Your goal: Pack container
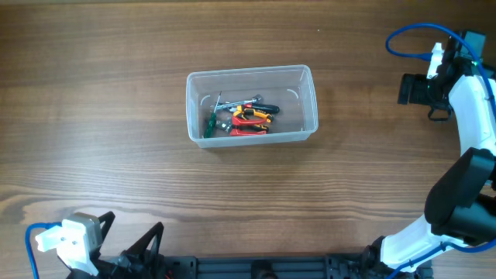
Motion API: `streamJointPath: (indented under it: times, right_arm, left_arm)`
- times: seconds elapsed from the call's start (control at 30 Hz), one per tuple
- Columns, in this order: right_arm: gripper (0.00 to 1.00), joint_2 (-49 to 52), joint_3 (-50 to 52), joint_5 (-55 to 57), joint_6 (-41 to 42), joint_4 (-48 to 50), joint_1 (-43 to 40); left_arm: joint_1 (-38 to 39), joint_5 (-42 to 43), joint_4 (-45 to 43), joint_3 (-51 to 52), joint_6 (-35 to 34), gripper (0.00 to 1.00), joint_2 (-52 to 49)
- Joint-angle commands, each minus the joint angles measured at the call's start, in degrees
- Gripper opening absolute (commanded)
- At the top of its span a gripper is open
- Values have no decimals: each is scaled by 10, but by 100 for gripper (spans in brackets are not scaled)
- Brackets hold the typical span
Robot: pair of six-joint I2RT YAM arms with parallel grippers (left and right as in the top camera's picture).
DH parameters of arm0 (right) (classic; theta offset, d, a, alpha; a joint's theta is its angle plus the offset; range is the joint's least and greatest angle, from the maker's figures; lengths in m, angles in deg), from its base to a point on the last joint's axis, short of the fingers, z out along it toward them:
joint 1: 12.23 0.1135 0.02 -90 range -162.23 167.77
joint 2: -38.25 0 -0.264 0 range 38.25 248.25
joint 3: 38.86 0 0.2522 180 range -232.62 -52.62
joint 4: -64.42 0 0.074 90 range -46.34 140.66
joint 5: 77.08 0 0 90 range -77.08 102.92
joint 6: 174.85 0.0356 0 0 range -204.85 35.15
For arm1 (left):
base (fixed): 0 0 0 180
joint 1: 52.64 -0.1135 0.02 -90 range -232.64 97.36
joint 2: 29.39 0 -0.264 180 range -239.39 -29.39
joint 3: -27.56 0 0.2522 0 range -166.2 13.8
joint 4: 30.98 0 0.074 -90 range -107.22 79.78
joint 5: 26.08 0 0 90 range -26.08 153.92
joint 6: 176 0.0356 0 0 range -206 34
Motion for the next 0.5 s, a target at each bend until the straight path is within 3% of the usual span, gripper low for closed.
streamJointPath:
  times: [0.0, 0.23, 0.47]
  right_arm:
    - [100, 1, 0, 10, 2, 1, 0]
    - [100, 1, 0, 10, 2, 1, 0]
    - [100, 1, 0, 10, 2, 1, 0]
  left_arm:
    - [0, -20, -20, 6, 30, 100, 1]
    - [-14, -22, -98, 67, 30, 100, 1]
    - [-109, -3, -255, 183, 36, 100, 16]
